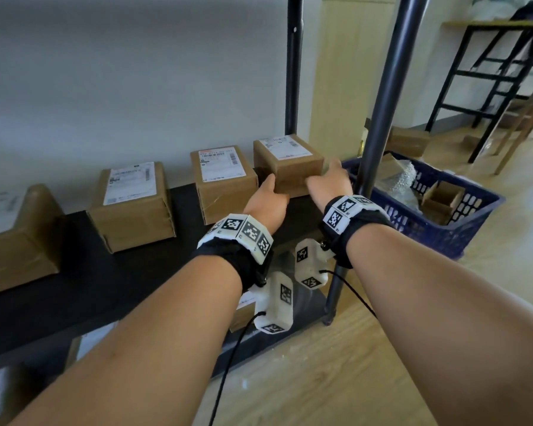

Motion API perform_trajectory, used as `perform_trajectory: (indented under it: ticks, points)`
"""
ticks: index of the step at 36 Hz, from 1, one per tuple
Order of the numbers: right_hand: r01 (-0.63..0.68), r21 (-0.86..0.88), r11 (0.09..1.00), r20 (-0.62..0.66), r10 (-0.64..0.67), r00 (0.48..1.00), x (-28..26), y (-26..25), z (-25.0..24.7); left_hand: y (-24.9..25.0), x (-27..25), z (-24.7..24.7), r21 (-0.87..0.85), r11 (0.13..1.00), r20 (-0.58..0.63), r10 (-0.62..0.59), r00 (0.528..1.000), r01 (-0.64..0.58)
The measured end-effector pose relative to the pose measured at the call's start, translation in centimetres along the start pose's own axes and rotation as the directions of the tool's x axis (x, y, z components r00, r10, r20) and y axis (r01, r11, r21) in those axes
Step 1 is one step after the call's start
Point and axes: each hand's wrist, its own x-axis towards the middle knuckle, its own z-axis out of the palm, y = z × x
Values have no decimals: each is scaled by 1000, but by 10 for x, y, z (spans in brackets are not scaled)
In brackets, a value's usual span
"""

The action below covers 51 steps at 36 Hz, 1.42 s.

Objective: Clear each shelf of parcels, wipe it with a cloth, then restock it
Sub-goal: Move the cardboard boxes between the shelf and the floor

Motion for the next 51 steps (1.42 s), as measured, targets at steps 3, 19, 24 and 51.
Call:
perform_trajectory:
  ticks: [3,19,24,51]
  points:
    - [4,-42,999,-4,-4,1000,-15,1,-3,-1,-18,-5,-36,999,5,-13,1000,13]
    - [13,-205,979,78,3,997,-142,45,-28,-67,-153,6,8,993,26,-116,993,116]
    - [-21,-244,970,197,70,978,-177,85,1,-124,-170,15,220,953,37,-220,975,206]
    - [-180,-308,934,412,301,860,-85,208,207,-301,-37,57,148,839,-17,-527,850,523]
